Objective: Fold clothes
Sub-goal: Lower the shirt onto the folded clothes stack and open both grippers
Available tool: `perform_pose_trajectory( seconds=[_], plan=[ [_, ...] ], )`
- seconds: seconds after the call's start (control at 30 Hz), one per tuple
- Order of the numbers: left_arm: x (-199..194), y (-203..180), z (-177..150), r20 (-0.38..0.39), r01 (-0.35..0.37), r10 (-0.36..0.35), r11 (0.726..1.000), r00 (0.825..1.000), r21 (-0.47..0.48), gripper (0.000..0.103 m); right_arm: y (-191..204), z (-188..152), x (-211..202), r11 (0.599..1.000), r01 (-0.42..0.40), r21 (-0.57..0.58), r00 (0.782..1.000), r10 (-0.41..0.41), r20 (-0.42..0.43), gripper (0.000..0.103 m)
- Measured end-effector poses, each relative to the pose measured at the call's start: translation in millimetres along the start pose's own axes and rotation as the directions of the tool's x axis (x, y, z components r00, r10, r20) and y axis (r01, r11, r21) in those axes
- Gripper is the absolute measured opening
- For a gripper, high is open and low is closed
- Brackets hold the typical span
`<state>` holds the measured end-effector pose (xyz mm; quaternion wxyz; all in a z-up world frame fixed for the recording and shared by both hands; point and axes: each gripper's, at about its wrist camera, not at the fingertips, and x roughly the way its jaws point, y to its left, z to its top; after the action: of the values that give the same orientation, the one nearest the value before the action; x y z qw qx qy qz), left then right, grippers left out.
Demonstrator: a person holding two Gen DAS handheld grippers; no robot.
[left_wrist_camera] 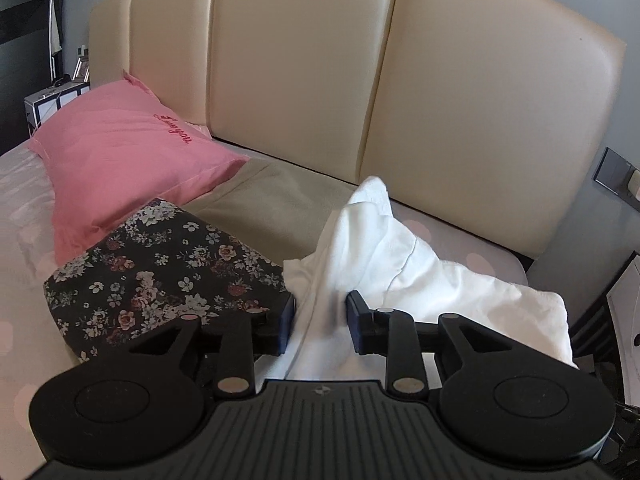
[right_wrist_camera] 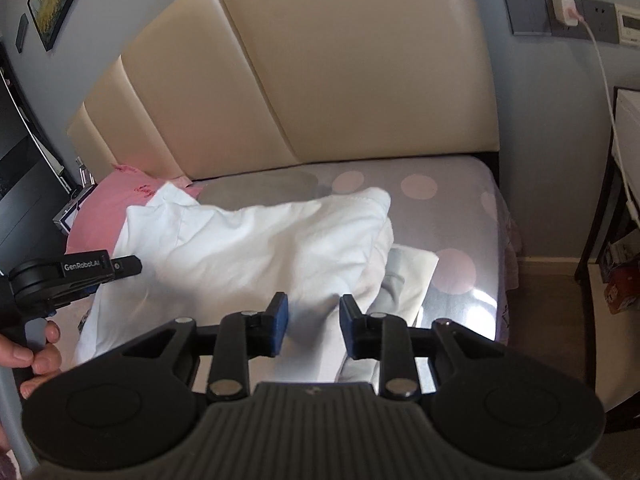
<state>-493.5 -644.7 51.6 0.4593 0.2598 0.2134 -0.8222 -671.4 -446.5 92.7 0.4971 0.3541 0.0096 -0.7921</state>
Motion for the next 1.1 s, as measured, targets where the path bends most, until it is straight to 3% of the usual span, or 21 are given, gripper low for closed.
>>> perform_pose_trajectory(
  seconds=[0.1,0.13,0.17,0.23,0.3,0.47,0.63,0.83,1.0,1.1],
  plan=[
    [-14.7,1.3,5.7,0.045,-0.034,0.034,0.999,0.998,0.006,0.029,1.8,0.4,-11.5,0.998,0.039,-0.040,0.993,-0.035,0.111,0.027],
    [-19.2,1.5,7.2,0.060,-0.032,0.031,0.999,0.998,0.009,0.029,2.7,0.0,-12.2,0.998,0.029,-0.048,0.992,-0.023,0.125,0.018],
    [-21.6,1.5,8.0,0.065,-0.021,0.020,1.000,0.998,0.014,0.029,3.5,-0.6,-10.0,0.999,0.006,-0.052,0.993,0.000,0.119,0.016],
    [-21.2,-0.3,8.1,0.057,-0.009,0.007,0.999,0.998,0.037,0.018,5.1,-1.8,-5.6,0.998,-0.039,-0.058,0.993,0.045,0.109,0.016],
    [-13.2,-3.5,4.2,0.026,-0.011,0.009,0.997,1.000,0.070,0.015,6.6,-2.7,0.4,0.995,-0.070,-0.065,0.992,0.076,0.098,0.012],
    [16.0,-4.1,-13.0,-0.031,-0.039,0.043,0.992,0.999,0.116,0.014,2.2,-3.6,33.1,0.998,-0.025,-0.058,0.999,0.027,0.035,0.008],
    [44.8,5.4,-18.9,-0.087,-0.032,0.039,0.996,0.995,0.088,0.014,-14.5,-7.0,69.1,1.000,0.029,-0.002,0.998,-0.029,-0.049,0.000],
    [67.9,18.0,-21.6,-0.153,0.006,-0.001,0.999,0.988,0.035,0.014,-13.1,-11.6,87.1,0.996,0.074,-0.043,0.994,-0.077,-0.071,0.000],
    [51.2,16.4,-17.5,-0.138,-0.013,0.018,0.999,0.990,0.037,0.014,-13.3,-6.8,77.6,0.996,0.075,-0.040,0.996,-0.077,-0.050,0.000],
    [25.8,14.8,-12.2,-0.101,-0.021,0.026,0.999,0.995,0.047,0.014,-14.4,-2.2,61.0,0.999,0.040,-0.033,0.999,-0.040,-0.023,0.009]
  ],
)
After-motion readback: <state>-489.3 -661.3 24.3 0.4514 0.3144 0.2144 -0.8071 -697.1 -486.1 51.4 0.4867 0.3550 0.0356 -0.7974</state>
